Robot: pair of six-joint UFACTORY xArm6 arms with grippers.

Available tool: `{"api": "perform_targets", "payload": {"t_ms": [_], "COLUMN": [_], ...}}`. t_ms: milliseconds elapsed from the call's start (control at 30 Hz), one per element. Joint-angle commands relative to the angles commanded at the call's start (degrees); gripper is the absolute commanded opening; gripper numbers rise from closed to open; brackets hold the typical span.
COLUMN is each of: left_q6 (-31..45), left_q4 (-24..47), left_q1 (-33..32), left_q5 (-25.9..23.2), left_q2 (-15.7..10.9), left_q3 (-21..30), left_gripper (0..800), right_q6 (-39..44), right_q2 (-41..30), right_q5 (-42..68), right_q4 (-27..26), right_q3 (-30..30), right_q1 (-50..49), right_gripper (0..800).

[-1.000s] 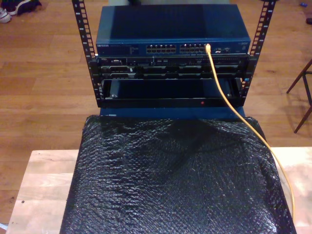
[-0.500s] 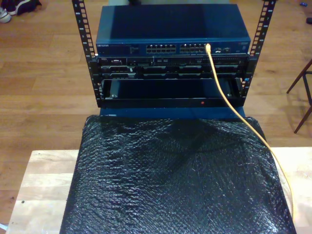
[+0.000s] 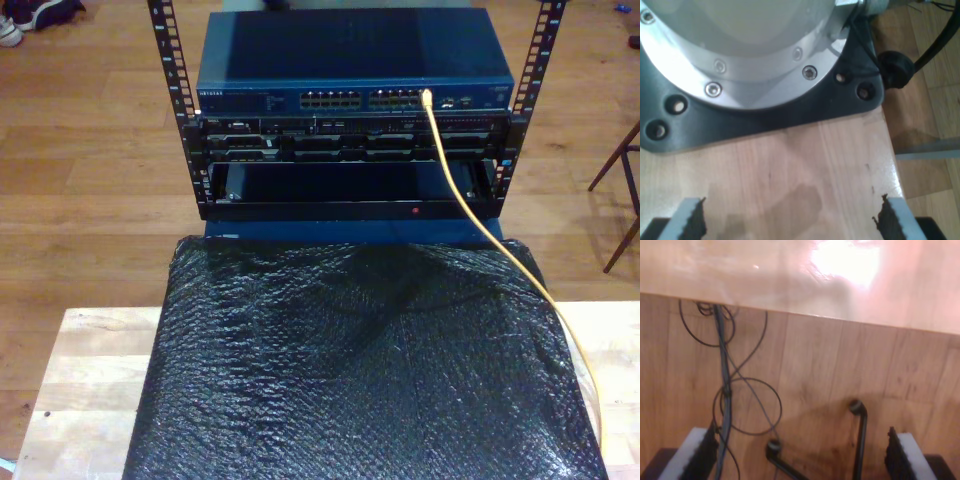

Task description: Grab the cable and plug it in

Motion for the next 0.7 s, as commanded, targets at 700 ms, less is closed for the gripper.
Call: {"api": "perform_targets", "payload": {"t_ms": [700], "left_q6": [0.0], "left_q4": [0.0], "left_q1": [0.0], "left_q5": [0.0], "left_q2": [0.1], "left_q3": [0.0], "left_gripper": [800], "right_q6": [-18.8], "right_q2": [-8.4], "right_q5": [0.2], "right_q4": [-1.1], "right_q3": [13.9], "right_q1": [-18.5], "right_gripper": [798]}}
